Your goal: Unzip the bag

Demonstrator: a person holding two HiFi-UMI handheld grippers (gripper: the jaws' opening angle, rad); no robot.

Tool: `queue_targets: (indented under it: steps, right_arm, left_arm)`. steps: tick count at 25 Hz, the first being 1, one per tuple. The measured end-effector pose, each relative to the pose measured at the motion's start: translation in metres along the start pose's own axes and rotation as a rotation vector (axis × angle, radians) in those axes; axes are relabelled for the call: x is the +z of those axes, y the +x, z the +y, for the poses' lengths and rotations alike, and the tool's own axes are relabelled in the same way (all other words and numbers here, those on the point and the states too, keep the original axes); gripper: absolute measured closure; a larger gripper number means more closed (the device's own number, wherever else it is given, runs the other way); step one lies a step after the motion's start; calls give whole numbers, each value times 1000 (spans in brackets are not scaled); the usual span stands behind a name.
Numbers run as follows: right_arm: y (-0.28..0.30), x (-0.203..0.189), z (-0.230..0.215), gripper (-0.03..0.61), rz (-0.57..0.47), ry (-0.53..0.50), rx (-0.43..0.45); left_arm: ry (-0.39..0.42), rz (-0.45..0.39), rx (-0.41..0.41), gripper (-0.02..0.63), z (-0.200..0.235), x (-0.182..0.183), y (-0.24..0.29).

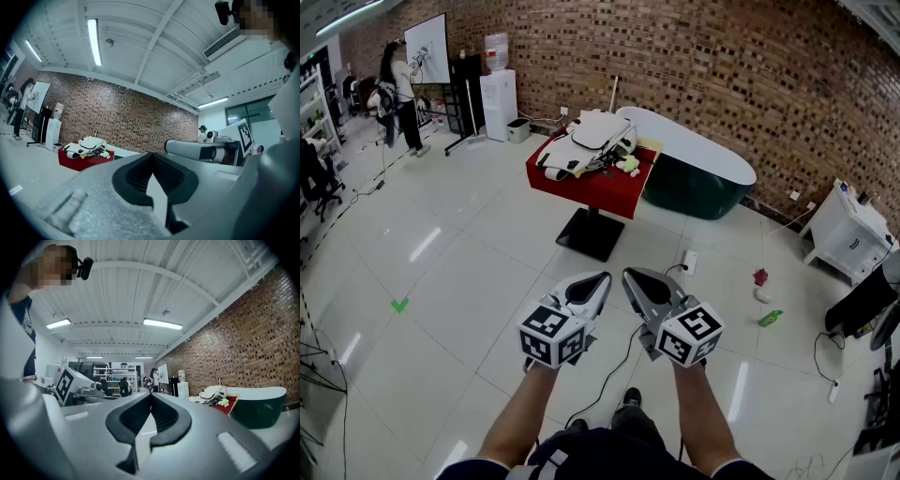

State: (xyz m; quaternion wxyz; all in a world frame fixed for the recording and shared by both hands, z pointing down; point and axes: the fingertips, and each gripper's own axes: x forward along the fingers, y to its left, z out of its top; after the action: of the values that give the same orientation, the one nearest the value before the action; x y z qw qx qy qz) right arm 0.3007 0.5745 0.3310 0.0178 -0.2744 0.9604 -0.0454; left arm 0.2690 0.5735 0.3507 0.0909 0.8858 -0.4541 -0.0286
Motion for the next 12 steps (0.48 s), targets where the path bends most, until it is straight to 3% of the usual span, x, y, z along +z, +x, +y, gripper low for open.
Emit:
queue_targets:
  steps: [5, 12]
  right_arm:
    - [1, -4, -43, 574, 5, -3, 23]
    - [9, -2, -126, 574, 13, -3, 102]
  left_arm:
    - [2, 0, 21, 612, 5, -5, 42]
    - [-13, -3, 111, 612, 19, -11, 117]
